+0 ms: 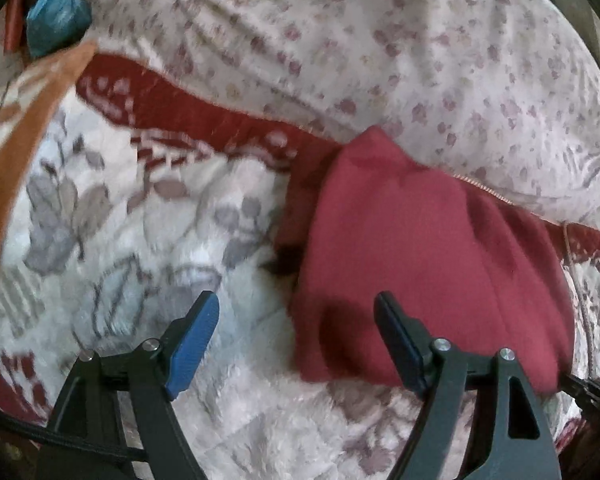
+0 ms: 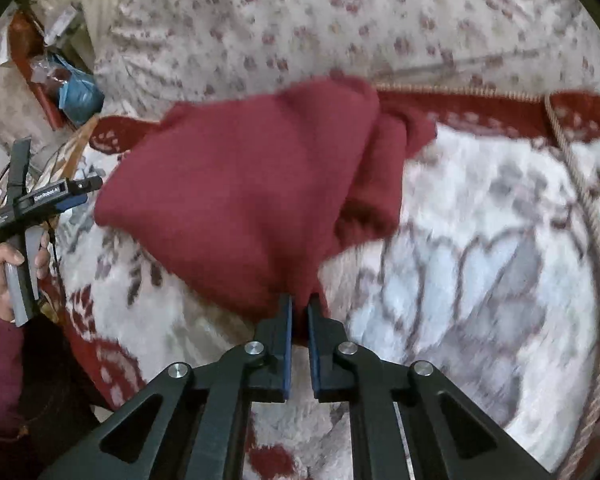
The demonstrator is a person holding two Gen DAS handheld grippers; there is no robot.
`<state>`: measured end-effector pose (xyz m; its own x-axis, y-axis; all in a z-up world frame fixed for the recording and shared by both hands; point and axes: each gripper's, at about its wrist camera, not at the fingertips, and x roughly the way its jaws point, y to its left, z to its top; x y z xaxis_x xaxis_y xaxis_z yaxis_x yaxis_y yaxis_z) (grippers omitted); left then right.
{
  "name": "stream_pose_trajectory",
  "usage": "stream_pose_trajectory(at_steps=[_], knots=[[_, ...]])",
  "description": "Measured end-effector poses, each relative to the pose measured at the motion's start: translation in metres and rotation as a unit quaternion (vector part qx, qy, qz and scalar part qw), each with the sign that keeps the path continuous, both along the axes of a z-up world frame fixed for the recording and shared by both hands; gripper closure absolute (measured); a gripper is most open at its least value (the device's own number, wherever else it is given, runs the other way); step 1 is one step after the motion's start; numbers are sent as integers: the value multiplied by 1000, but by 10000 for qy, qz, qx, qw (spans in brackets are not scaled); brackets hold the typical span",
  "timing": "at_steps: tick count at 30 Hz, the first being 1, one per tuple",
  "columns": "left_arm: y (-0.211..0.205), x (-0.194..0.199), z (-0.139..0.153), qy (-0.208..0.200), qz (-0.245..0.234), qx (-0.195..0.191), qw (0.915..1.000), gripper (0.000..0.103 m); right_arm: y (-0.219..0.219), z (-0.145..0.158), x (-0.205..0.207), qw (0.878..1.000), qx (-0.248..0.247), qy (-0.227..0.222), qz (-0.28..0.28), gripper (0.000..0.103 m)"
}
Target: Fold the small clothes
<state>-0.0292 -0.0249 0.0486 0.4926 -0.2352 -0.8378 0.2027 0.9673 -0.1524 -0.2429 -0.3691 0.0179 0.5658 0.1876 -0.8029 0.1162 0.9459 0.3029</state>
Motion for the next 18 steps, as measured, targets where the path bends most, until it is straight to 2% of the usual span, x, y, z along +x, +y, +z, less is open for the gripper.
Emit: stream_pose_trajectory(at_steps=[2, 4, 6, 8, 9, 15, 18], knots=[[1, 5, -7, 135, -12, -13, 9999, 24, -1, 9, -2, 10000, 79, -12, -39, 95], [1, 7, -8, 60, -7, 4, 10000, 24, -4, 28, -3, 9997, 82, -137, -192, 94], [-1, 10, -8, 22, -15, 23, 10000, 24, -5, 46, -1, 9987, -131, -341, -350, 85], [-4, 12, -8, -44, 36, 28, 10000, 24, -10, 60, 12, 9963, -239, -581, -583, 46], [-5, 13, -8, -58, 54, 35, 10000, 24, -12, 62, 20, 9955, -239, -623, -667, 40], [-10, 20, -16, -103, 43, 190, 9998, 21, -6, 33, 121, 9974, -215, -230, -646, 39], [-8, 26, -19, -90, 100, 176, 9998, 18, -20, 8, 163, 9949, -184, -38, -990, 40]])
